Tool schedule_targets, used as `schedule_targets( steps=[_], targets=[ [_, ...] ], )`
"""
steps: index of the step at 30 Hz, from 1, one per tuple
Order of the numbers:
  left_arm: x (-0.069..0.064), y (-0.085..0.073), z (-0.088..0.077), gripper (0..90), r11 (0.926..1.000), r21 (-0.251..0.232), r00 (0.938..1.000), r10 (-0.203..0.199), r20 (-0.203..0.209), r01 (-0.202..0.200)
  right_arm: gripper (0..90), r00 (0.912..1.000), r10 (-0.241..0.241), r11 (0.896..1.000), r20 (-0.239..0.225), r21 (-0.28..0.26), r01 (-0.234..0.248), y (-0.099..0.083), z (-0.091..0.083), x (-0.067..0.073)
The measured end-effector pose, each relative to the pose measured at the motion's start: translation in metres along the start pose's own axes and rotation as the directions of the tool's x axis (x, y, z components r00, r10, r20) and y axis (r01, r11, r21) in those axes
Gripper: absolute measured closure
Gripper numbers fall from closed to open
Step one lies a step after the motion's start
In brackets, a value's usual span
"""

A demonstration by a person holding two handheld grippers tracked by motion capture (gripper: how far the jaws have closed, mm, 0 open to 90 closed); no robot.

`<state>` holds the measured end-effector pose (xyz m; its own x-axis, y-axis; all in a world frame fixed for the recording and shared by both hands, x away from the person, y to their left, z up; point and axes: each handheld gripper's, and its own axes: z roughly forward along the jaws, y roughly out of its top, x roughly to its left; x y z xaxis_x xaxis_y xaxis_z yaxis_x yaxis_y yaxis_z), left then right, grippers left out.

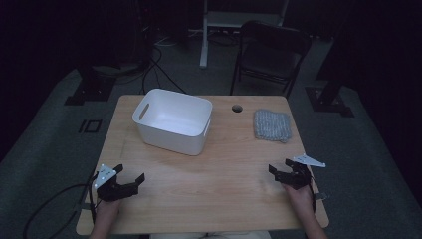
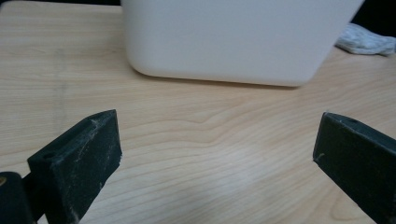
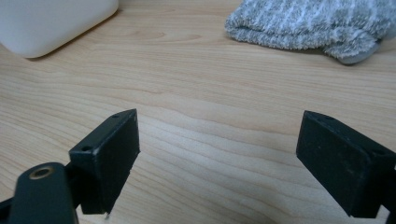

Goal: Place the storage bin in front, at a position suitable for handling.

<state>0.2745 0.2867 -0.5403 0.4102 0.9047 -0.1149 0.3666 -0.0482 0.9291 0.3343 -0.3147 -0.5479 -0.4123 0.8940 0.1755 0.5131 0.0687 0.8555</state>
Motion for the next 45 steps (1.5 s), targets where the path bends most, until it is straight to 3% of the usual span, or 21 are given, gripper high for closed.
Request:
schedule_targets(
  steps=[4, 9, 18, 23, 28, 40, 45],
  targets=[
    [-0.004, 0.000, 0.001, 1.2, 0.9995, 0.010, 0.9995, 0.030, 0.008, -0.030, 13.2, 1.0000, -0.002, 1.000, -0.010, 0.005, 0.002, 0.003, 0.003, 0.003],
    [-0.005, 0.000, 0.002, 1.2, 0.9996, 0.009, 0.9997, 0.025, 0.007, -0.025, 13.2, 0.9992, -0.036, 0.999, -0.019, 0.021, 0.037, 0.006, 0.009, 0.012],
    [-0.002, 0.000, 0.000, 1.2, 1.0000, 0.003, 0.9999, 0.008, 0.008, -0.008, 13.3, 0.9987, -0.002, 1.000, -0.051, 0.008, 0.003, 0.011, 0.014, 0.014],
    [-0.003, -0.001, 0.001, 1.2, 0.9999, 0.009, 0.9999, 0.013, 0.005, -0.013, 13.3, 0.9989, -0.025, 1.000, -0.040, 0.002, 0.025, 0.016, 0.015, 0.016],
    [-0.002, -0.001, 0.001, 1.2, 0.9999, 0.009, 0.9999, 0.009, 0.005, -0.009, 13.3, 0.9964, -0.069, 0.998, -0.049, -0.004, 0.069, 0.030, 0.023, 0.025],
    [-0.004, -0.002, 0.004, 1.2, 0.9993, 0.029, 0.9996, 0.024, 0.017, -0.025, 13.5, 0.9923, -0.086, 0.996, -0.089, 0.008, 0.087, 0.057, 0.040, 0.036],
    [-0.003, -0.002, 0.004, 1.2, 0.9994, 0.031, 0.9997, 0.013, 0.023, -0.014, 14.2, 0.9870, -0.116, 0.993, -0.111, 0.009, 0.118, 0.070, 0.048, 0.048]
  ],
)
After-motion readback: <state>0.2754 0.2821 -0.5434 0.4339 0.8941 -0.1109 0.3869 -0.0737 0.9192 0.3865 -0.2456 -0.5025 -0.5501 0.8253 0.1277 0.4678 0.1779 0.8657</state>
